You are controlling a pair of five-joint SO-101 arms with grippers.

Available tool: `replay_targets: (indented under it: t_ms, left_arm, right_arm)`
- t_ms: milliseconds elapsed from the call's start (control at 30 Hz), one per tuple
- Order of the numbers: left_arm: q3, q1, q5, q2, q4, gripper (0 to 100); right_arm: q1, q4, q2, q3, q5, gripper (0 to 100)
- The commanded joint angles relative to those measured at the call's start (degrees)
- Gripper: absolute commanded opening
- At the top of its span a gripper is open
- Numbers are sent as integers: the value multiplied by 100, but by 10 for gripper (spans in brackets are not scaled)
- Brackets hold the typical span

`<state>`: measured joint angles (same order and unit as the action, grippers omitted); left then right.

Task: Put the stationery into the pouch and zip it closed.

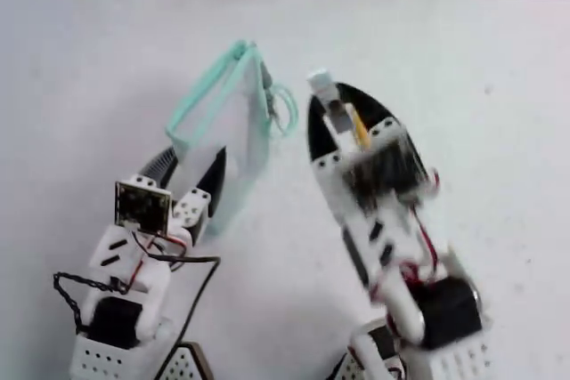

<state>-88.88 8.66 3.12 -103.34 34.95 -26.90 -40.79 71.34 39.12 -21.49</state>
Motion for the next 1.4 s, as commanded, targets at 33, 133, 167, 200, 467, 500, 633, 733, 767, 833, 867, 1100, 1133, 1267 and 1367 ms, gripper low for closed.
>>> replay_targets:
  t_ms: [33,133,167,200,467,500,633,733,767,833,867,1100,1133,1267,1367]
  left_arm:
    - [35,312,-18,-66,0,193]
    - [35,391,-18,-66,0,193]
    - [35,382,-18,-66,0,193]
    - [35,382,-18,-66,0,193]
    - [35,338,-18,-66,0,193]
    - [35,338,-18,-66,0,193]
    - [35,330,-9,-66,0,193]
    - [35,330,-9,-66,0,196]
    - [35,330,-18,-66,0,204]
    - [35,330,-35,-66,0,211]
    - [35,330,-35,-66,0,211]
    - [35,330,-35,-66,0,212]
    - [35,330,-35,-66,0,212]
    - [35,330,-44,-66,0,214]
    - [35,330,-26,-66,0,212]
  right_arm:
    - [-1147,347,-312,-765,44,17]
    - [-1516,505,-1288,-1319,70,17]
    - [-1569,585,-1640,-1512,202,17]
    - [-1569,681,-1947,-1705,404,17]
    - [-1218,954,-3495,-2391,2040,17]
    - [-1165,1068,-3626,-2338,2057,17]
    - [-1033,1147,-3785,-2040,2084,17]
    - [-1033,945,-3477,-1741,2092,17]
    - [-1051,963,-3380,-1591,2092,17]
    - [-1068,998,-3204,-1319,2092,17]
    - [-1086,998,-3160,-1231,2092,17]
    - [-1455,1552,-3284,-721,2084,17]
    - [-1552,1631,-3310,-721,2084,17]
    - [-1798,1833,-3327,-721,2057,17]
    - [-1771,1648,-3336,-677,2040,17]
